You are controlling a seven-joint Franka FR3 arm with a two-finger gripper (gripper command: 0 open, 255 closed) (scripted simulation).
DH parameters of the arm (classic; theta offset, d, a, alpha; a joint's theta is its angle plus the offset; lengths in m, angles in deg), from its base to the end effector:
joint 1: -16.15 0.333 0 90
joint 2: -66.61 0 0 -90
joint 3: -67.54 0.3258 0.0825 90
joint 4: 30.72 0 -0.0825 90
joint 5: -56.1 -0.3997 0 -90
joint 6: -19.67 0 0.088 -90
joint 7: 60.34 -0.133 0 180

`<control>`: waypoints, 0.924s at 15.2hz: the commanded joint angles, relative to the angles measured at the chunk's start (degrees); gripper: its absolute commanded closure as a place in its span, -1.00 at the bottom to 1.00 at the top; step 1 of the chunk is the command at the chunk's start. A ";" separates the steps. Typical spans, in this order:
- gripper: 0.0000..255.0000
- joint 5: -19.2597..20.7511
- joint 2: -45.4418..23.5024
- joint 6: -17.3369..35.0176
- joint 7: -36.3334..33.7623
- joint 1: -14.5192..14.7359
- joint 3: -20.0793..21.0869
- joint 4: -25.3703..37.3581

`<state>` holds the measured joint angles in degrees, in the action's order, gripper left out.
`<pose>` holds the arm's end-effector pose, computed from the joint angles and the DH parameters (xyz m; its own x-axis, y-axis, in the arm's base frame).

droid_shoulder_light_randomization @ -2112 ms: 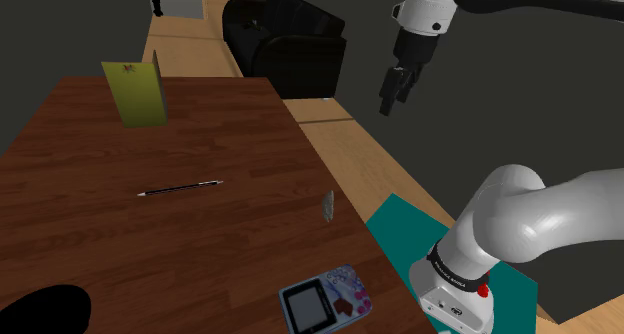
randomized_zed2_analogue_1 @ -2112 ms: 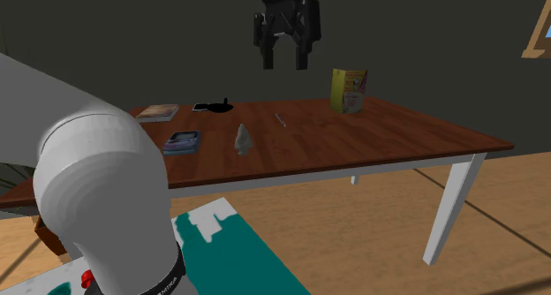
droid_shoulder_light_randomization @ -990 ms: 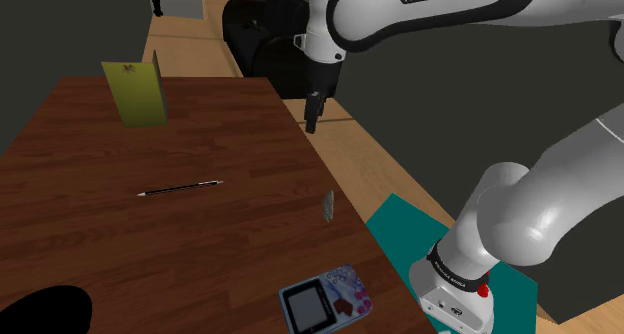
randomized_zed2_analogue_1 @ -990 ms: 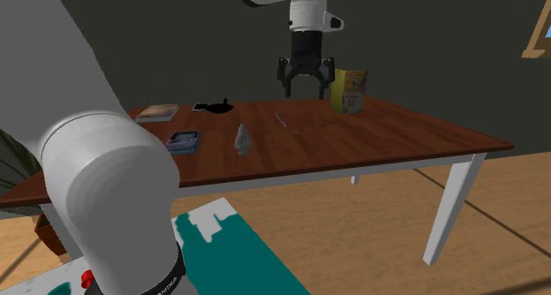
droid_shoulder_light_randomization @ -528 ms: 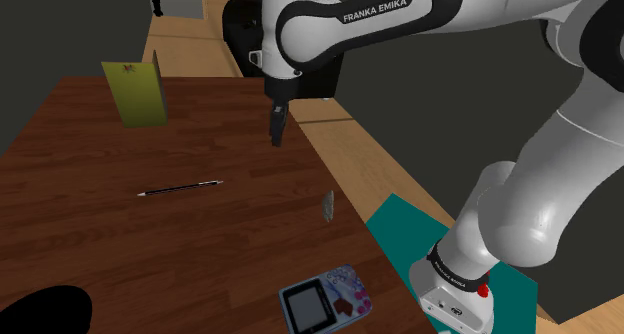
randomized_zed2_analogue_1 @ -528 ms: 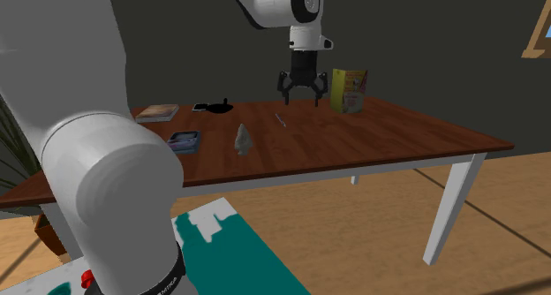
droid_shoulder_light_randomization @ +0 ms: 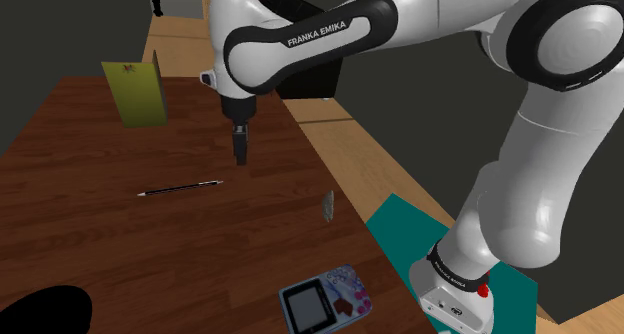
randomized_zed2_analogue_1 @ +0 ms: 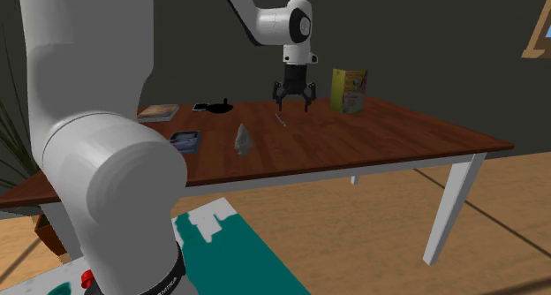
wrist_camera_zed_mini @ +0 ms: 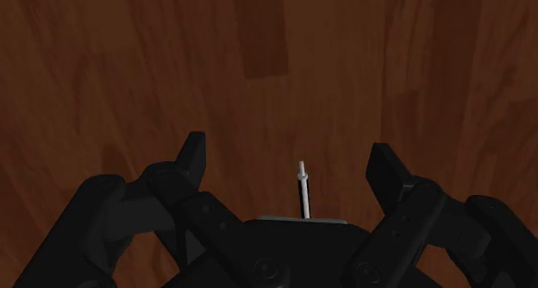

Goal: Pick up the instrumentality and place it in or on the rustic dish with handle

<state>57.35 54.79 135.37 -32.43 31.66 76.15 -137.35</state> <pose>0.5677 0.2485 0.3814 0.6085 0.7928 -0.0348 0.7922 -0.6095 -0.0314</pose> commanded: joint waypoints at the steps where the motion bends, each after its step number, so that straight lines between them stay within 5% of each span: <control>1: -1.00 0.48 -3.45 0.27 1.55 0.92 0.88 3.01; 5: -1.00 1.47 -8.87 0.29 3.74 2.55 2.21 8.08; 14: -1.00 1.95 -10.96 5.38 3.42 2.71 2.02 5.06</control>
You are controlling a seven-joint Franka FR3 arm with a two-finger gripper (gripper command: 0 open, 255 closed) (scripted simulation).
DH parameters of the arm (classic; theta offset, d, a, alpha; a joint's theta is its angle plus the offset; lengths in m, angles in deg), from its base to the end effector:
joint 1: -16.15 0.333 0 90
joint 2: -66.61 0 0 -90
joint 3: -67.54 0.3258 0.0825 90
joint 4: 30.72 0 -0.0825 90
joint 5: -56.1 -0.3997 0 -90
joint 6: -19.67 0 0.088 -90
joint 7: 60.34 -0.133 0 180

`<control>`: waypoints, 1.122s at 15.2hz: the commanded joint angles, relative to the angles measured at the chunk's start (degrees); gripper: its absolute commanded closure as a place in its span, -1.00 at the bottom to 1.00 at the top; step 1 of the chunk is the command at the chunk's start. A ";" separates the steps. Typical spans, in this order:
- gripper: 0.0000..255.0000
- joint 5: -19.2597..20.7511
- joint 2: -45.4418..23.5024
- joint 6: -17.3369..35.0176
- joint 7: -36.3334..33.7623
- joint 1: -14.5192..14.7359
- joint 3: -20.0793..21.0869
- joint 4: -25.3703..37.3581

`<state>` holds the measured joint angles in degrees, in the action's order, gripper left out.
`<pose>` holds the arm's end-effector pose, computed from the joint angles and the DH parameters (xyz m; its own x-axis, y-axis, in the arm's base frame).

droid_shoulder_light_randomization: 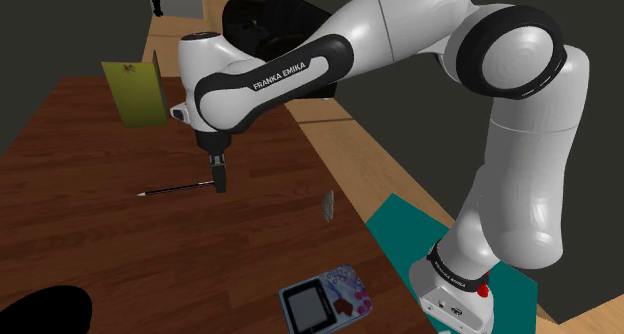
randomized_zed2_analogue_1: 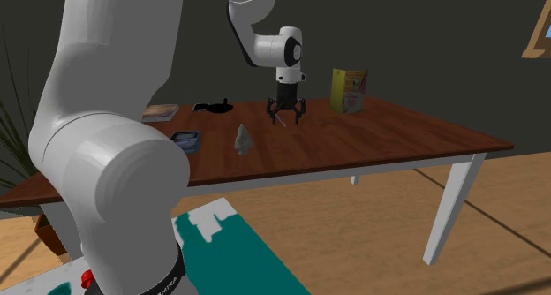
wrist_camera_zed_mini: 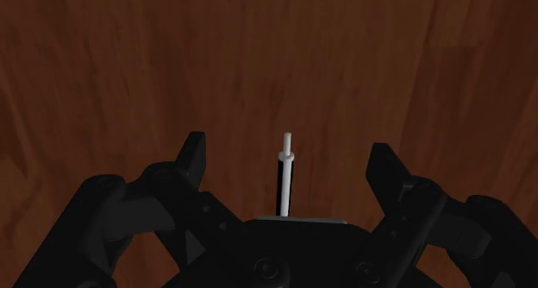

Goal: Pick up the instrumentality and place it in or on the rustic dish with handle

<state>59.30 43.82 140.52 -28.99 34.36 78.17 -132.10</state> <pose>0.5834 0.3079 0.3112 0.4810 0.8762 -0.0299 0.8749 -0.4819 -0.0476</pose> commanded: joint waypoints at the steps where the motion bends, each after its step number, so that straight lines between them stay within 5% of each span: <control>1: -1.00 0.01 0.01 0.23 -0.02 0.01 0.00 -0.19; 6: -1.00 0.01 0.00 0.22 -0.02 0.01 0.00 -0.18; 7: 1.00 0.01 0.00 0.22 -0.02 0.01 0.00 -0.18; 17: 1.00 -0.07 0.36 -0.41 0.02 -0.01 0.03 0.09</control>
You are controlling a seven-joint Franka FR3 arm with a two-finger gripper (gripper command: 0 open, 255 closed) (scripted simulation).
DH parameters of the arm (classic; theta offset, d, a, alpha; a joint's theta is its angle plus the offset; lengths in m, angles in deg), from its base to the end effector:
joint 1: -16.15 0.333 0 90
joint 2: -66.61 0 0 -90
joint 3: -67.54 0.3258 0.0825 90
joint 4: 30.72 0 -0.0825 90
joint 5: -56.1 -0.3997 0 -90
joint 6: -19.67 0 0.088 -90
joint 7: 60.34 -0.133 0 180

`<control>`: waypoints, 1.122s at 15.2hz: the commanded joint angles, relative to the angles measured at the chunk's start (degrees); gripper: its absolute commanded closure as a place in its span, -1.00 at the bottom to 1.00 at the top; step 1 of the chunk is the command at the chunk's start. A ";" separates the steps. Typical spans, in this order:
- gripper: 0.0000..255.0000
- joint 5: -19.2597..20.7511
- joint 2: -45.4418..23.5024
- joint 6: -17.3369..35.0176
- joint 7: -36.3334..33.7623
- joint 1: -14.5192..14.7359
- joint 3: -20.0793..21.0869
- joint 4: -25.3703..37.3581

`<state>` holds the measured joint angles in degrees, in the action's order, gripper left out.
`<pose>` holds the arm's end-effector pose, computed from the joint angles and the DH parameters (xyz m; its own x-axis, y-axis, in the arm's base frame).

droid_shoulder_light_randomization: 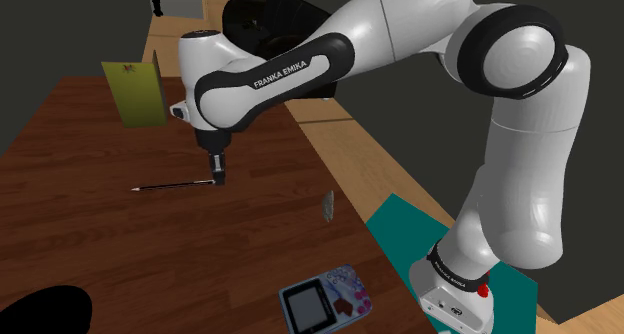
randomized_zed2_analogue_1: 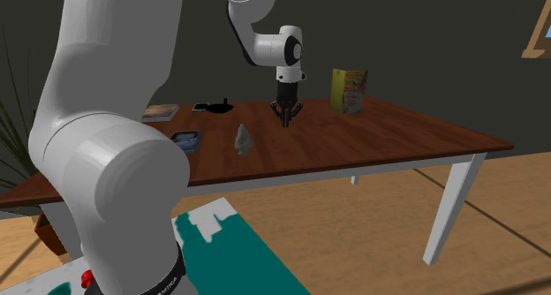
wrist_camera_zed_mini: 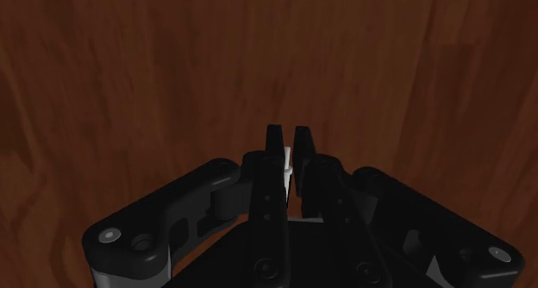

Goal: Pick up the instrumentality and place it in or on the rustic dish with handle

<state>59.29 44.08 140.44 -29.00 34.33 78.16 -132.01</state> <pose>0.5839 0.3076 0.3148 0.4820 0.8758 -0.0264 0.8746 -0.4828 -0.0444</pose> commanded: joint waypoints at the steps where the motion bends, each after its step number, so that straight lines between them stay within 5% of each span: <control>1: 1.00 -0.14 0.46 -0.96 0.06 -0.01 0.08 0.29; 17: 1.00 -1.06 4.63 -11.72 0.47 -0.20 0.46 6.96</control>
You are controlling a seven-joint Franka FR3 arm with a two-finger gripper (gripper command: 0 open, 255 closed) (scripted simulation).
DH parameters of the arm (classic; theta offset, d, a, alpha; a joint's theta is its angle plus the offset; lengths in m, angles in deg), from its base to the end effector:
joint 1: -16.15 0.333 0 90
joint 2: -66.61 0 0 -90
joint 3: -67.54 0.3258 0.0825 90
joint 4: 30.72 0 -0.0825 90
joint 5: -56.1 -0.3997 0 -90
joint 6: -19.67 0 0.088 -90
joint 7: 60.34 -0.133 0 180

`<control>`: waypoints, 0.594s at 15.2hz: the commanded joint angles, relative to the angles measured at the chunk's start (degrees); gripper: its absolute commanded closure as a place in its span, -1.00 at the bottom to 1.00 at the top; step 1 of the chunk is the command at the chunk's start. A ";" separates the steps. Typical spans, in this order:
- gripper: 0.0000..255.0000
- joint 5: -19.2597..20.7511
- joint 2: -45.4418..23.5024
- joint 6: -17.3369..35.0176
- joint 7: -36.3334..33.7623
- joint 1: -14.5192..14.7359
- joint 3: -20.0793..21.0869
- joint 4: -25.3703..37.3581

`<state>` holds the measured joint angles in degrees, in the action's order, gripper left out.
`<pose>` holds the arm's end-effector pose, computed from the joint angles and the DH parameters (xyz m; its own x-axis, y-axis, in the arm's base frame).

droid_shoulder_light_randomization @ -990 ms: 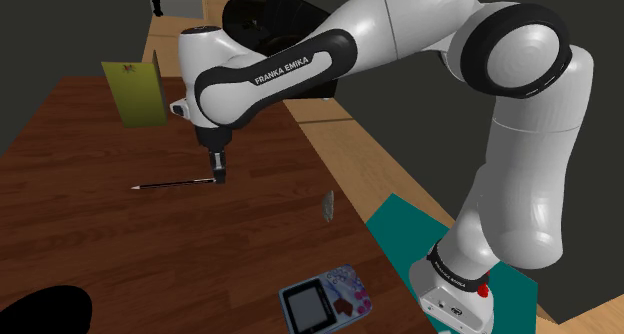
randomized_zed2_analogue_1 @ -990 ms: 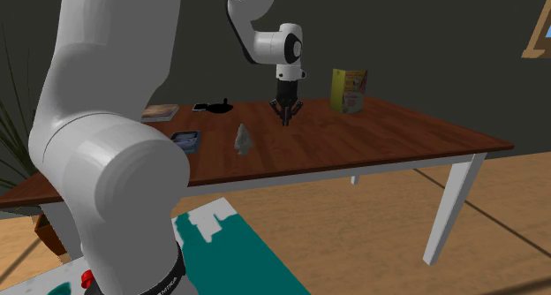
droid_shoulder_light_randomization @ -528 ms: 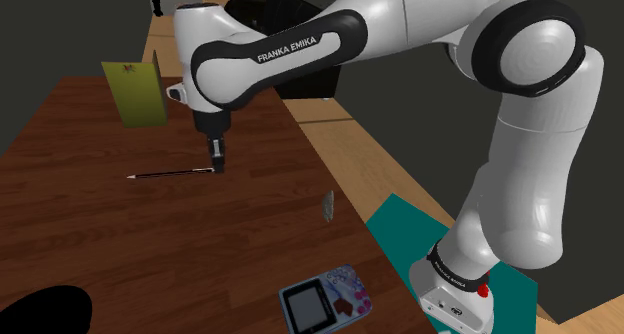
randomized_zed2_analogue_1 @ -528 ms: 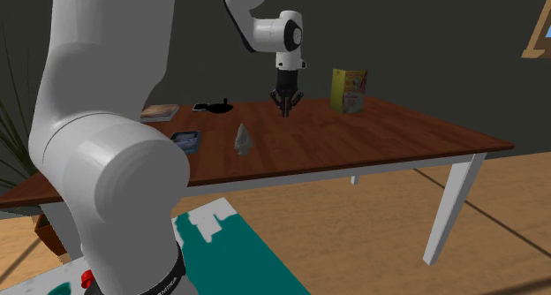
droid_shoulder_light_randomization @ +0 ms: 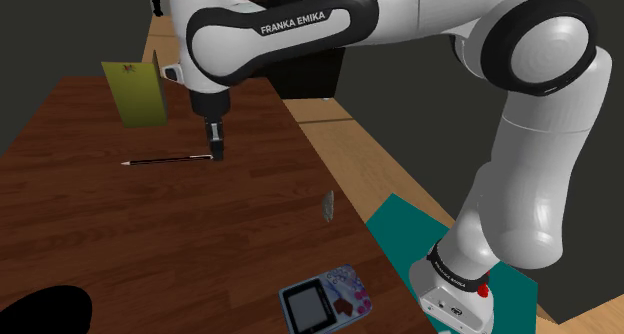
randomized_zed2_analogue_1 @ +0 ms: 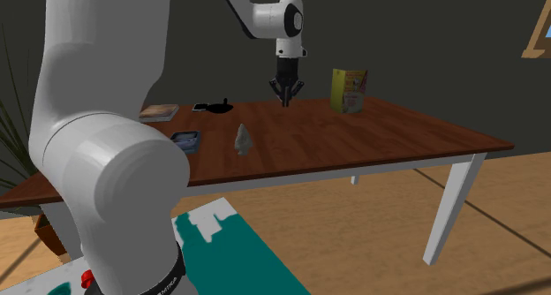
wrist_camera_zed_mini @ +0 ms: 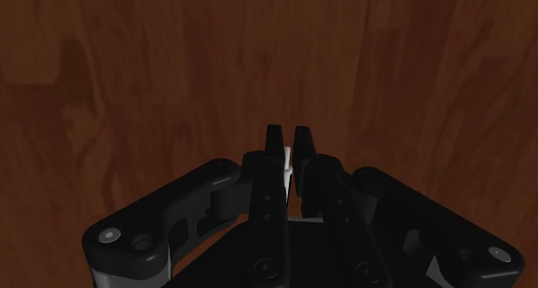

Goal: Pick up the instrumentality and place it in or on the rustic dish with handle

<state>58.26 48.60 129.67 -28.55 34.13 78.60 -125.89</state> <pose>0.5829 0.3079 0.4015 0.4813 0.8761 -0.0290 0.8748 -0.4822 -0.0469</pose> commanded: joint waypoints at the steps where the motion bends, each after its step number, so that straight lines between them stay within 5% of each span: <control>1: 1.00 -0.07 0.27 -1.66 0.04 0.00 0.03 1.38; 6: 1.00 -0.20 0.85 -4.67 0.09 0.02 0.09 3.81; 9: 1.00 0.17 -0.03 -5.12 -3.66 2.52 1.34 5.14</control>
<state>58.23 49.27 124.85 -30.95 35.80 79.56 -121.74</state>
